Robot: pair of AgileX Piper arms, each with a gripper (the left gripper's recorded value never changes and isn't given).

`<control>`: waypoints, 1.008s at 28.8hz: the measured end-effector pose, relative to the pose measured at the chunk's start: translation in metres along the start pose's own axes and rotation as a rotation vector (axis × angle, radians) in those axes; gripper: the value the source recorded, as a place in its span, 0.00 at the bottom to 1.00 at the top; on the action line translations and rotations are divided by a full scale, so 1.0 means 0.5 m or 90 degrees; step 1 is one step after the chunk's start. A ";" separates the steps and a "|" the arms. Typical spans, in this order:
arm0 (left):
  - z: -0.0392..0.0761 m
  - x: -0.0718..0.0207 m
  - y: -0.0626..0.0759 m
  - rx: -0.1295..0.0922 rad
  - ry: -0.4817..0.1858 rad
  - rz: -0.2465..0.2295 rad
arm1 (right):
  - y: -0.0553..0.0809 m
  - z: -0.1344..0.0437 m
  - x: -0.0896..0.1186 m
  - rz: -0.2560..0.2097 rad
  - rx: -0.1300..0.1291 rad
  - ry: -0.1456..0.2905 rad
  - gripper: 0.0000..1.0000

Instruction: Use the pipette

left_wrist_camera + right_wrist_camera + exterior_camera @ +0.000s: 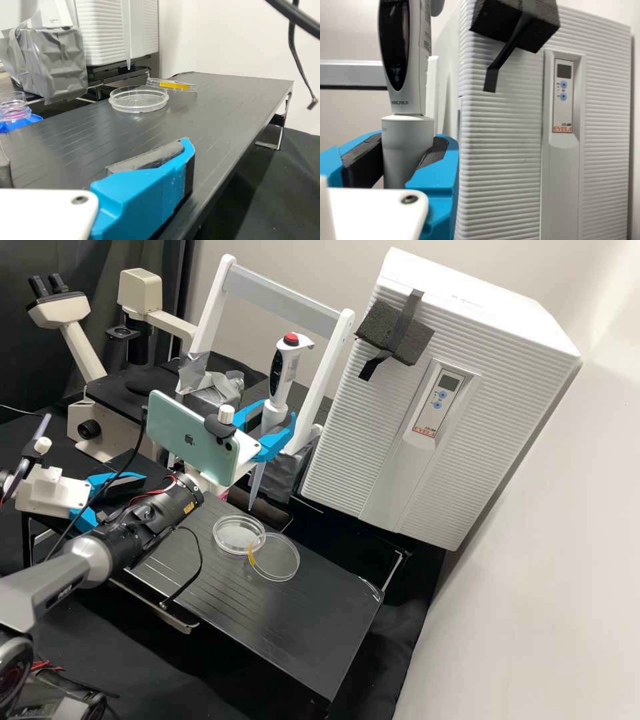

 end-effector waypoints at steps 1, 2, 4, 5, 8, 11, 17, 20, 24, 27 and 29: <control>0.000 0.000 0.000 0.000 0.000 0.000 | -0.001 0.002 -0.004 -0.003 -0.004 0.001 0.00; 0.000 0.000 0.000 0.000 0.000 0.000 | -0.003 0.003 -0.008 -0.006 -0.004 0.001 0.00; 0.000 0.000 0.000 0.000 0.000 0.000 | -0.005 0.005 -0.011 -0.008 -0.005 -0.001 0.00; 0.000 0.000 0.000 0.000 0.000 0.000 | -0.007 0.007 -0.012 -0.012 -0.006 -0.003 0.00; 0.000 0.001 0.001 0.000 0.000 0.001 | -0.009 0.009 -0.014 -0.016 -0.006 -0.005 0.00; 0.001 0.003 -0.002 0.000 -0.001 -0.002 | -0.011 0.009 -0.014 -0.023 -0.004 -0.006 0.00; 0.002 0.004 -0.004 0.000 -0.003 -0.004 | -0.015 0.004 -0.015 -0.029 0.002 0.000 0.00; 0.002 0.004 -0.004 0.000 -0.003 -0.004 | -0.015 0.004 -0.015 -0.029 0.002 0.000 0.00; 0.002 0.004 -0.004 0.000 -0.003 -0.004 | -0.017 0.000 -0.014 -0.036 0.006 0.003 0.00; 0.002 0.004 -0.004 0.000 -0.003 -0.004 | -0.013 -0.008 -0.007 -0.039 0.010 0.006 0.00; 0.002 0.004 -0.004 0.000 -0.003 -0.004 | -0.008 -0.016 -0.002 -0.035 0.014 0.013 0.00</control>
